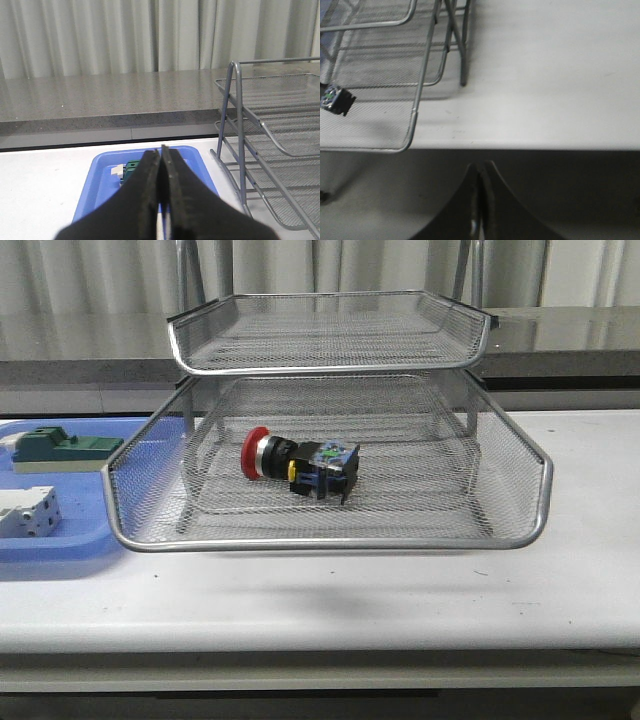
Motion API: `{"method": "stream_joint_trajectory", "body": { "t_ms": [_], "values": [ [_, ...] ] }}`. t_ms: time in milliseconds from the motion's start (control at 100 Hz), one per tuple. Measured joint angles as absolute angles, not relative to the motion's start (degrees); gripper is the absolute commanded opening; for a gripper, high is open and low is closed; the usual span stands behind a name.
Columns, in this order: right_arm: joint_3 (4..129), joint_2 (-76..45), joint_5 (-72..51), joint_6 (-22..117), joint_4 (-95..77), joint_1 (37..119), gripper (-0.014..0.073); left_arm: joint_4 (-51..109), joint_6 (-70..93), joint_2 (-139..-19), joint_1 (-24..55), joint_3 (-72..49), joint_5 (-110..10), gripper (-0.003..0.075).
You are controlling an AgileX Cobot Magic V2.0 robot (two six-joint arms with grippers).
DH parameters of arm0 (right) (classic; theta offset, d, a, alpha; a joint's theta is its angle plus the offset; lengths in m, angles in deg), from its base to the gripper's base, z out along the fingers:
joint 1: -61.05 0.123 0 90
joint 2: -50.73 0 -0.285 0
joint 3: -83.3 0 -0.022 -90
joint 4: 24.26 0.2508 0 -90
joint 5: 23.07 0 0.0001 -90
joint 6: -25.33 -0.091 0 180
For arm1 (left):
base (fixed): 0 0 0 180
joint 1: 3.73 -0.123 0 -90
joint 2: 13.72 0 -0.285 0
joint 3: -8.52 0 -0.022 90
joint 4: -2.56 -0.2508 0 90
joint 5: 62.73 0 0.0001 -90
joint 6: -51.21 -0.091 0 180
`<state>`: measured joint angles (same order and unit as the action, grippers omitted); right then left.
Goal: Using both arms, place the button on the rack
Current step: 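Raise the left gripper away from the rack, then push the middle tier back into the rack with the right gripper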
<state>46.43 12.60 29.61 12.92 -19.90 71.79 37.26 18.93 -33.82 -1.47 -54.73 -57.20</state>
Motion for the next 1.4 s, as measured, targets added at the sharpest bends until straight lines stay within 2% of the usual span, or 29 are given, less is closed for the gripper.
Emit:
{"method": "stream_joint_trajectory", "body": {
  "t_ms": [260,440,1040,1400],
  "values": [
    [46.4,-3.2,29.7,16.0,-9.5,72.5,-0.0108,37.3,18.9,-33.8,-1.5,-54.7,-57.2,-0.002],
    [46.4,-12.1,26.8,17.7,-7.5,77.5,-0.0108,37.3,18.9,-33.8,-1.5,-54.7,-57.2,-0.002],
    [43.6,-33.3,0.5,17.7,0.2,99.7,-0.0106,37.3,18.9,-33.8,-1.5,-54.7,-57.2,-0.002],
    [43.8,-39.4,-8.6,17.7,1.7,102.5,-0.0099,37.3,18.9,-33.8,-1.5,-54.7,-57.2,-0.002]
  ]
}}
